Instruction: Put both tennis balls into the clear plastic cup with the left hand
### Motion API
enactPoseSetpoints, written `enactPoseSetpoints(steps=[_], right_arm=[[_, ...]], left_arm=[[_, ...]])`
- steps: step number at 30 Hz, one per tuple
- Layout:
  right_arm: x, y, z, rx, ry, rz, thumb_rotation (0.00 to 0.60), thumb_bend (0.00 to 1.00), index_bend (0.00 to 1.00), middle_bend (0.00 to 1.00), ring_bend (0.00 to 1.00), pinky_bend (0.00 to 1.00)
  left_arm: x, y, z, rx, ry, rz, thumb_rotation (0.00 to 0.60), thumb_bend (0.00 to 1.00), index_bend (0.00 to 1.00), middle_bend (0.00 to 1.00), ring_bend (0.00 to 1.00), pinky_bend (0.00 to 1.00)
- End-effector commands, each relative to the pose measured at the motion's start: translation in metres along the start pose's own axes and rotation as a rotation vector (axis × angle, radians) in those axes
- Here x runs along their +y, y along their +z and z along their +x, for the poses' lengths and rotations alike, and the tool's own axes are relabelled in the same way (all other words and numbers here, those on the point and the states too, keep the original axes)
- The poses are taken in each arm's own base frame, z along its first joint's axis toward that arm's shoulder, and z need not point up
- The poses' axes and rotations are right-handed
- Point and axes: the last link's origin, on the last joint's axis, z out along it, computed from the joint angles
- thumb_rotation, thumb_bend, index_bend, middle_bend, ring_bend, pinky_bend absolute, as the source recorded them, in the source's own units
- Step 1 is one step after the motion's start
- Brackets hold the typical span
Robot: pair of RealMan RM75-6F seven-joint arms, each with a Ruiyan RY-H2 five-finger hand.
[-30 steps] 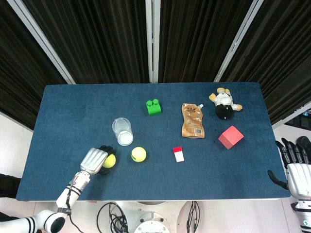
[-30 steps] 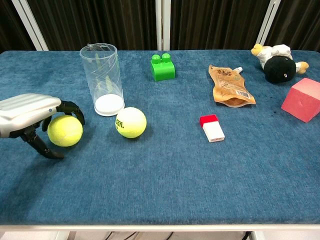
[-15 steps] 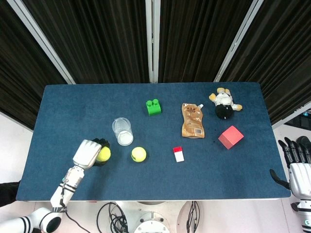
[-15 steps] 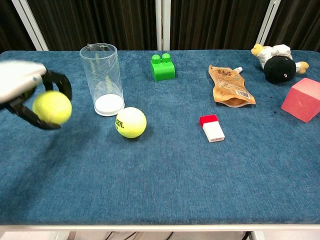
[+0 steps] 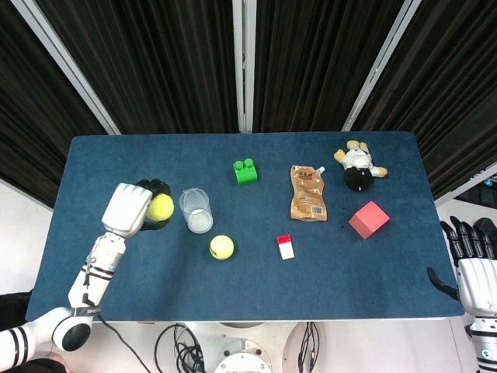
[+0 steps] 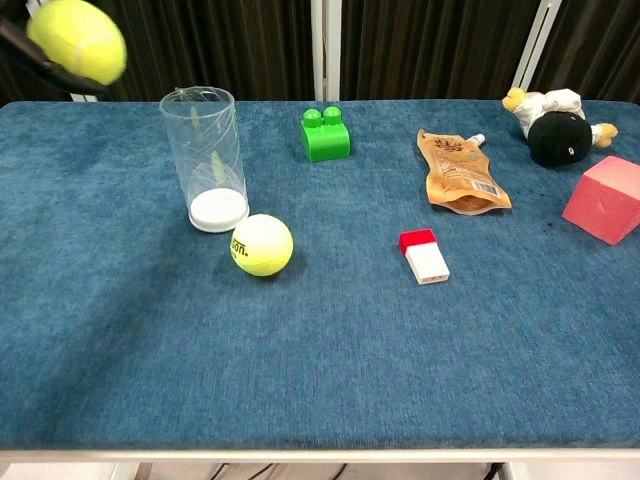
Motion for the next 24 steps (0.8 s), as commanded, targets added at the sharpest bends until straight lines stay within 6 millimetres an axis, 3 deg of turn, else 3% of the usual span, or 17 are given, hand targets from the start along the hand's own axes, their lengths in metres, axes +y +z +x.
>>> enactPoseSetpoints(steps=[1, 9, 21, 24], right_arm=[[0.0, 0.0, 0.0, -0.003, -0.002, -0.003, 0.6, 0.21, 0.0, 0.0, 0.0, 0.0], [0.003, 0.0, -0.001, -0.009, 0.003, -0.016, 0.6, 0.21, 0.0, 0.0, 0.0, 0.0], [0.006, 0.003, 0.002, 0.015, 0.006, -0.005, 0.6, 0.22, 0.0, 0.0, 0.0, 0.0], [0.006, 0.002, 0.001, 0.015, 0.01, -0.002, 0.6, 0.22, 0.0, 0.0, 0.0, 0.0]], left_arm=[[0.022, 0.013, -0.003, -0.013, -0.027, -0.057, 0.6, 0.26, 0.58, 0.58, 0.58, 0.81], [0.046, 0.039, -0.016, -0.026, -0.037, -0.091, 0.6, 0.26, 0.58, 0.58, 0.58, 0.81], [0.039, 0.05, -0.029, -0.039, 0.022, -0.059, 0.6, 0.26, 0.57, 0.57, 0.57, 0.8], [0.036, 0.049, -0.033, -0.057, 0.02, -0.053, 0.6, 0.26, 0.5, 0.5, 0.51, 0.75]])
